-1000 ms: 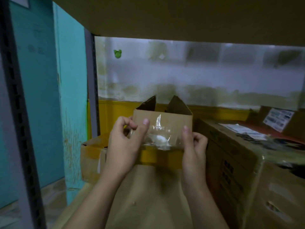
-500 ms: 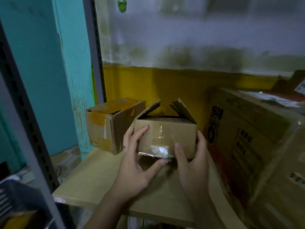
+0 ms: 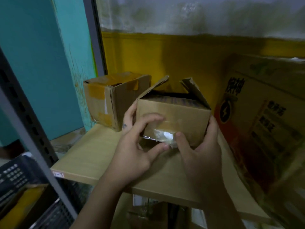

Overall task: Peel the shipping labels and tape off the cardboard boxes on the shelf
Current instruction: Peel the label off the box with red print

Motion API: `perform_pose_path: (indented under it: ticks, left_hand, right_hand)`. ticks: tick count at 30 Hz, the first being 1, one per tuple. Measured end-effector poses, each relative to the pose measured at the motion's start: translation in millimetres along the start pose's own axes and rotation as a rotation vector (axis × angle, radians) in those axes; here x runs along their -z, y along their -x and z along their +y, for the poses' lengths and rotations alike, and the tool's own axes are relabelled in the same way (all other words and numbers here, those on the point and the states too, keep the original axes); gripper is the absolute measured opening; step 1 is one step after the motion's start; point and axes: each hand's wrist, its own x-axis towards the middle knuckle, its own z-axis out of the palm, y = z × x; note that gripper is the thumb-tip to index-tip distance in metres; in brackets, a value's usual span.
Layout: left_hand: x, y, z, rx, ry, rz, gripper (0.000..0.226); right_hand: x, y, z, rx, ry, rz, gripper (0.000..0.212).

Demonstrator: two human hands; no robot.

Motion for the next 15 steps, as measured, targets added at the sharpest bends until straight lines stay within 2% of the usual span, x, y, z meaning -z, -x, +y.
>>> perform_pose_path:
  ticks: [2,4,9,15]
  left_hand:
    - [1.6,-0.5,-1.3,-0.008,0.005,0.012,0.035]
    - [2.7,-1.5,-3.7,-0.015,0.008,0.049,0.025]
    - [2.9,-2.4,-5.5,-0.023,0.038,0.152,0.015]
    - [6.9,-1.4,-1.3,0.102,0.069,0.284,0.014]
  right_hand:
    - [0.9,-0.3,0.0,-0.010,0.004,0.007,0.088]
    - [0.9,-0.5,-1.2,-0.020,0.026,0.005,0.091]
    - [-0.3,1.1,-1.2,0.026,0.069,-0.002,0.094]
    - [-2.8,3.6,-3.5,0.077,0.109,-0.027,0.098]
